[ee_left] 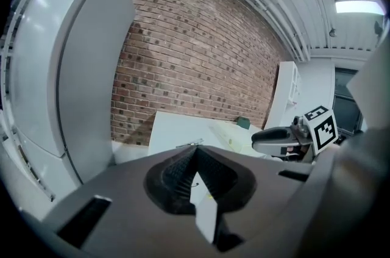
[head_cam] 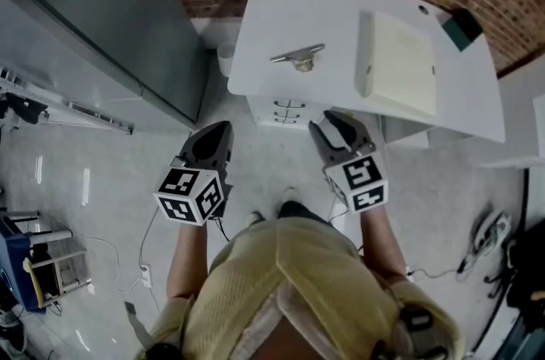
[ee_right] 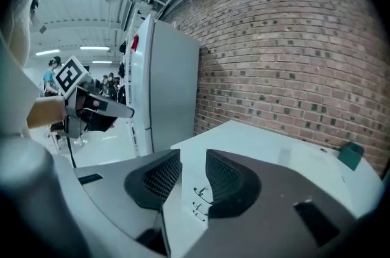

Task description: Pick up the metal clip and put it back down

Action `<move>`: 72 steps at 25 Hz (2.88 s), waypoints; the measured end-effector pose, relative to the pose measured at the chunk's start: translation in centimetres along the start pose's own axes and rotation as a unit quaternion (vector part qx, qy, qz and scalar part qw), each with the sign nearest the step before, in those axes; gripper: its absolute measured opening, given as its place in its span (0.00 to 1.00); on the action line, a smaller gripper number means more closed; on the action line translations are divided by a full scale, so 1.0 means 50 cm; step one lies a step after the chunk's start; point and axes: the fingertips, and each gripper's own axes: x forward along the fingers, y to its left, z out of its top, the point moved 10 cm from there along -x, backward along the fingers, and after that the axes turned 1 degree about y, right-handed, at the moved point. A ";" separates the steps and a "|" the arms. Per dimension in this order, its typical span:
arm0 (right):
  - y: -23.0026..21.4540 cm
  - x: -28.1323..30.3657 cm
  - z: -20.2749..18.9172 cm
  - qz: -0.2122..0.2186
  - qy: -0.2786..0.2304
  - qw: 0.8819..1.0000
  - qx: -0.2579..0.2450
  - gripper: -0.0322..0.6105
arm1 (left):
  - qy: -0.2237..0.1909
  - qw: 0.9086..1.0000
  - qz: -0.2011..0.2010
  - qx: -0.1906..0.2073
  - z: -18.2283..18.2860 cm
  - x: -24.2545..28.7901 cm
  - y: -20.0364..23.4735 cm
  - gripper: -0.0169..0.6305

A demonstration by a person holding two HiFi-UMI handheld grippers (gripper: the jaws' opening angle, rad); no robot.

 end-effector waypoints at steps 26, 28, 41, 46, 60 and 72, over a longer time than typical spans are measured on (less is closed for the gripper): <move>-0.115 0.200 0.023 -0.004 0.061 0.984 -0.166 0.28 | 0.047 0.999 -0.001 -0.003 0.036 0.214 0.080 0.03; -0.124 0.228 0.022 -0.005 0.065 0.984 -0.167 0.28 | 0.054 0.999 -0.008 -0.003 0.045 0.239 0.102 0.03; -0.178 0.380 -0.005 -0.017 0.135 0.973 -0.188 0.28 | 0.087 0.995 -0.044 -0.029 0.058 0.366 0.204 0.03; -0.188 0.419 -0.018 -0.022 0.170 0.957 -0.232 0.28 | 0.091 0.994 -0.057 -0.035 0.052 0.404 0.232 0.03; -0.204 0.497 -0.041 -0.022 0.216 0.906 -0.363 0.28 | 0.112 0.990 -0.078 -0.045 0.055 0.475 0.276 0.03; -0.202 0.521 -0.050 -0.014 0.222 0.886 -0.406 0.23 | 0.122 0.988 -0.084 -0.046 0.060 0.503 0.303 0.03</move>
